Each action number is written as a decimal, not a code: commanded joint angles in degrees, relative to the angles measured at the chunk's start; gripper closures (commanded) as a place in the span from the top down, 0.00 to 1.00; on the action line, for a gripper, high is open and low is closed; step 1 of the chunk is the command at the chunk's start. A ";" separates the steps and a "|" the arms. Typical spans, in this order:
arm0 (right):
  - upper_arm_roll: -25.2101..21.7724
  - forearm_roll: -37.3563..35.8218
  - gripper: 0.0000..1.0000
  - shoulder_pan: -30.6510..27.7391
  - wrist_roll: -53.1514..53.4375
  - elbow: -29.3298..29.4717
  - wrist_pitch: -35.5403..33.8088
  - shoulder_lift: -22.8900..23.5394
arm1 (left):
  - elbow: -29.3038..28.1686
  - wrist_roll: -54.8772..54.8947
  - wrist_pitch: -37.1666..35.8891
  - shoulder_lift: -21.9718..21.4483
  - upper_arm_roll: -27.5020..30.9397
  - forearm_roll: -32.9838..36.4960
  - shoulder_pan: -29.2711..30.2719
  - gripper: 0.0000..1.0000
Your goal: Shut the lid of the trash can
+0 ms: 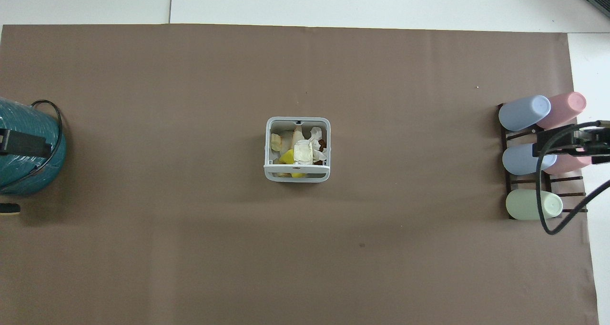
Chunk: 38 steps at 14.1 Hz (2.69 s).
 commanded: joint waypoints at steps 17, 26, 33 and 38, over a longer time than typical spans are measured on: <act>-0.34 1.22 1.00 0.02 -1.31 -1.47 0.89 -1.29 | -11.95 -17.46 11.01 -5.89 -1.00 -0.39 -21.86 1.00; -0.34 1.22 1.00 -0.07 -1.31 -1.47 0.89 -1.29 | -18.99 -34.90 23.31 -6.08 -1.27 -0.39 -37.53 0.00; -0.34 1.31 1.00 -0.07 -1.31 -1.47 0.89 -1.29 | -18.46 -36.66 31.93 0.77 -1.53 -0.39 -40.08 0.00; -0.34 1.22 1.00 -0.07 -1.31 -1.47 0.89 -1.38 | -14.42 -39.29 36.85 8.33 -1.44 -0.39 -39.47 0.00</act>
